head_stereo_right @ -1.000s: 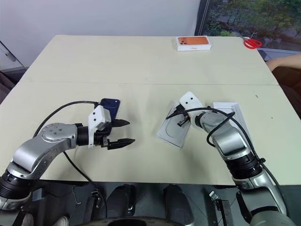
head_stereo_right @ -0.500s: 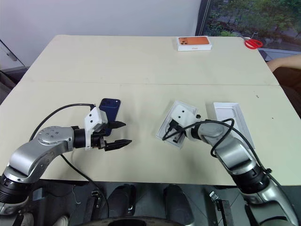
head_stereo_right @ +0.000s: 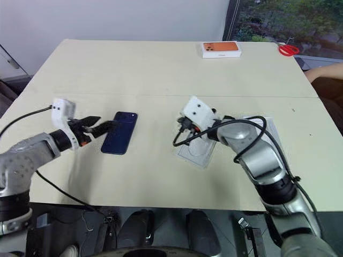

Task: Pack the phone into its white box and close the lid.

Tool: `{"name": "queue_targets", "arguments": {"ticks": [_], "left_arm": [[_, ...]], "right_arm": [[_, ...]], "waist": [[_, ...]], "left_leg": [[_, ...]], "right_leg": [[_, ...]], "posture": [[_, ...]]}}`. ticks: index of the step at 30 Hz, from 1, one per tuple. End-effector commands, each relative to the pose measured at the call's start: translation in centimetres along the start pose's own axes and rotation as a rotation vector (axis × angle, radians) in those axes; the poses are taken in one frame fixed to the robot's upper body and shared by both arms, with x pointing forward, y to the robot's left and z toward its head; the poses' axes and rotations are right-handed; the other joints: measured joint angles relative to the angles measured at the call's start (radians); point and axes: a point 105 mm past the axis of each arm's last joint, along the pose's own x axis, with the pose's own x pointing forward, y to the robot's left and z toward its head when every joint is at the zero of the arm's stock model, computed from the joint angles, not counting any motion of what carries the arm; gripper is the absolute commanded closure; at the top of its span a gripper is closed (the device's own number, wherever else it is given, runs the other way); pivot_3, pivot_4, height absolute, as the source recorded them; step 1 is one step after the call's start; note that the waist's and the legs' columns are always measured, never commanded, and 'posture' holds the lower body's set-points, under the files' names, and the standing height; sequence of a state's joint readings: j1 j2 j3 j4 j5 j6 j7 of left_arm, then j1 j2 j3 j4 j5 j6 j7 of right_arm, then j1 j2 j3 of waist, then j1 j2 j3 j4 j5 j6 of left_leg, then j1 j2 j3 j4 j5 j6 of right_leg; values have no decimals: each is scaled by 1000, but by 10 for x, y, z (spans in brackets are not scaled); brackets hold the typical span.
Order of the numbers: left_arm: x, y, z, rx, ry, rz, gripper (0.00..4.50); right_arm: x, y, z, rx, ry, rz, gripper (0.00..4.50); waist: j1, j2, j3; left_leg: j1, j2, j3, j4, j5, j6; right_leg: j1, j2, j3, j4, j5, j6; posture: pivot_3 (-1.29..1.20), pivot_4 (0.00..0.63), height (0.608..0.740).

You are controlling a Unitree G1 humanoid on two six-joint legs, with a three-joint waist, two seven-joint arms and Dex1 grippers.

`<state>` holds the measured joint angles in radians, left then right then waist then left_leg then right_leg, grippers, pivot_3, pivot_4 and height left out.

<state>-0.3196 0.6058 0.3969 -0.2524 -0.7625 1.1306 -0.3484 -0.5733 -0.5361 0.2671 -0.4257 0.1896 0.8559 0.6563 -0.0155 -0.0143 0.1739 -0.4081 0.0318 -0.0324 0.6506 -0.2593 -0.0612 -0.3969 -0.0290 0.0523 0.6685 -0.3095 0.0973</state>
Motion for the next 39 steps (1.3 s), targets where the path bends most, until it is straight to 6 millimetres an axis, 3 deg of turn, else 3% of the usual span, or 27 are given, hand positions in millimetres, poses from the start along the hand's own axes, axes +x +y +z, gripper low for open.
{"name": "queue_targets", "arguments": {"ticks": [1,6,18,25,33,39], "left_arm": [[-2,17,1,-112,74,110,21],[4,14,-11,-176,208,96,21],[22,-13,-48,-268,443,-45,21],[32,-38,-55,-333,433,-169,21],[36,-55,-54,-394,400,-258,21],[35,-57,-45,-446,365,-302,21]], "right_arm": [[19,16,8,-16,-13,54,4500],[54,36,5,-25,31,105,4500],[106,87,7,-75,59,241,4500],[116,90,11,-72,45,223,4500],[114,82,7,-63,48,193,4500],[112,81,6,-63,46,190,4500]], "waist": [[1,0,0],[-5,0,0],[-1,0,-1],[5,0,-2],[5,0,-3],[3,0,-3]], "left_leg": [[0,0,0,1,0,0],[0,0,0,1,0,0],[0,-1,0,0,1,-2],[1,-2,0,0,1,-2],[1,-2,0,0,1,-2],[1,-2,-1,0,1,-2]], "right_leg": [[0,0,0,0,0,0],[-1,0,0,2,0,0],[-2,-1,0,3,0,0],[0,-3,0,2,0,0],[0,-3,0,2,0,0],[0,-3,0,2,0,0]], "posture": [[0,150,740],[0,150,740],[0,150,740],[0,150,740],[0,150,740],[0,150,740]]}}
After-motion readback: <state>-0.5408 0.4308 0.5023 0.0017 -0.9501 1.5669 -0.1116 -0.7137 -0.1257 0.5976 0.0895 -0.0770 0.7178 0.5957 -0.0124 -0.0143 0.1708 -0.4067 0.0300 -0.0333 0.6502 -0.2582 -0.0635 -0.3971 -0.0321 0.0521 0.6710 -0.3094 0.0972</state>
